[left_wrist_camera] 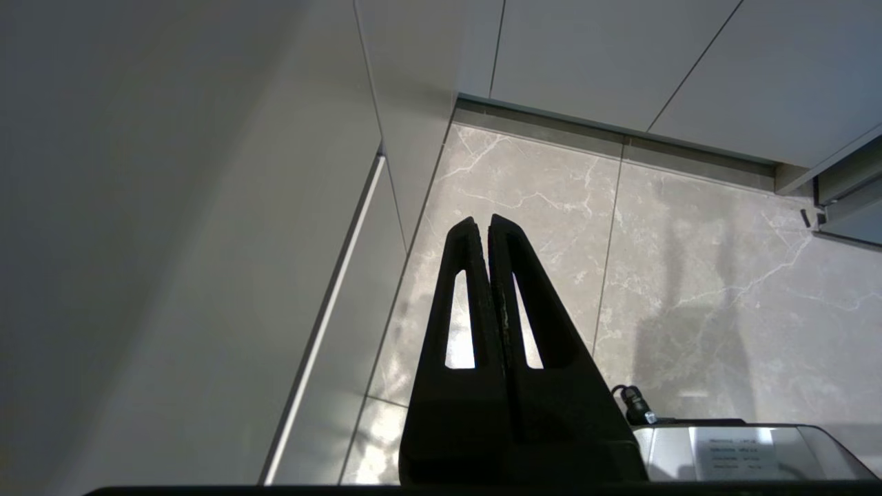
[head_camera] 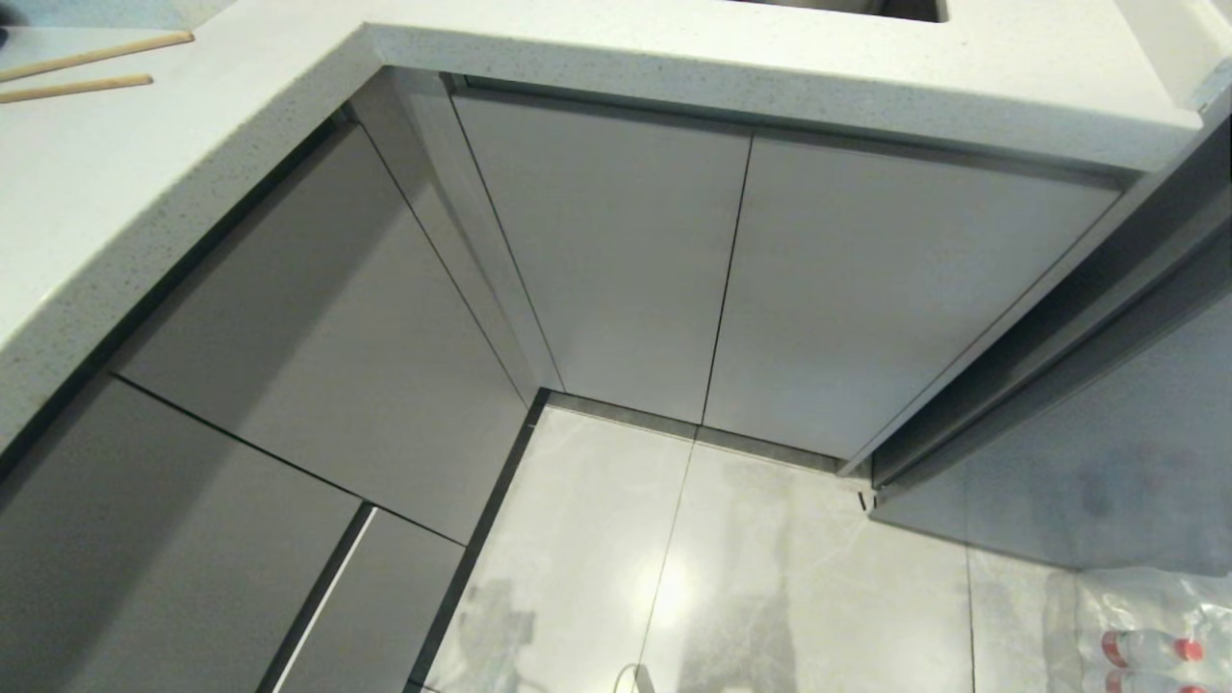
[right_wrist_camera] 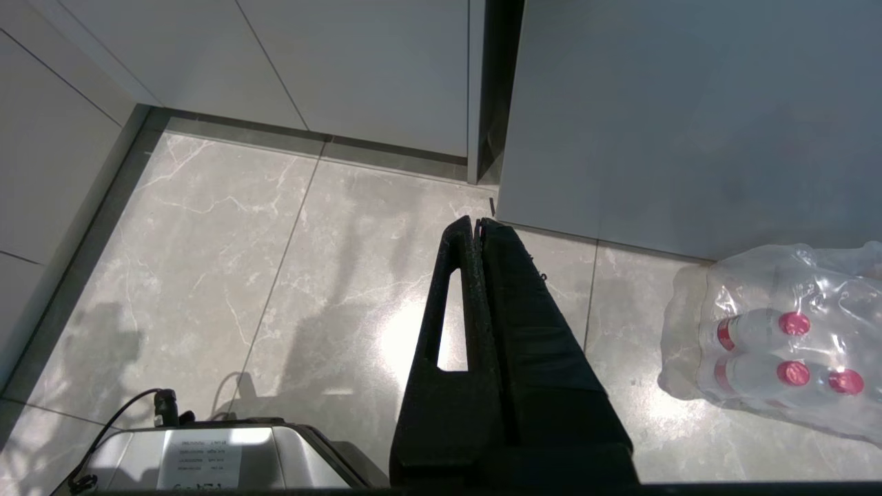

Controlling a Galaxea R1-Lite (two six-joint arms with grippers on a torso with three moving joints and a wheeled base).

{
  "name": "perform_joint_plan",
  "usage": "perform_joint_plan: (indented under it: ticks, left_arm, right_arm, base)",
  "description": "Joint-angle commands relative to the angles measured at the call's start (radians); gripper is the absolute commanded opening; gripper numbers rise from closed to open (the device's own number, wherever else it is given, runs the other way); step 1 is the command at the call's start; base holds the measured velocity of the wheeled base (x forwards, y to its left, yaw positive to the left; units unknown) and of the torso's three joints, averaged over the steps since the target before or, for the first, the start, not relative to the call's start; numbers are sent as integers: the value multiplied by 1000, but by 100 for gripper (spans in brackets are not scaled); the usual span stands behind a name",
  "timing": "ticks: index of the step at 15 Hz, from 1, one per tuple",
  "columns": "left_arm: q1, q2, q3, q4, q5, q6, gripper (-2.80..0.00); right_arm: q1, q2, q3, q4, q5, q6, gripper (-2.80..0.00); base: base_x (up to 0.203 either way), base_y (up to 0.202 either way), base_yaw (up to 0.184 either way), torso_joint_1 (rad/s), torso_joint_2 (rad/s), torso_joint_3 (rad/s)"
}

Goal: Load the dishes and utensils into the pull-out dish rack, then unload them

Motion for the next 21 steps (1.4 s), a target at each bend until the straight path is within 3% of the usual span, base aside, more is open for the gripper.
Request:
perform_joint_plan:
  ticks: [1, 7, 21]
  left_arm:
    - [0, 3, 1, 0, 0, -2, -280]
    - [0, 2, 1, -2, 0, -2, -280]
    - [0, 1, 1, -2, 0, -2, -280]
  right_arm:
    - [0, 0, 2, 0, 0, 0, -280]
    - [0, 0, 2, 0, 0, 0, -280]
    - [0, 0, 2, 0, 0, 0, -280]
  base:
    - [0, 0, 0, 0, 0, 0]
    - [0, 0, 0, 0, 3, 51]
    - [0, 0, 0, 4, 1, 198]
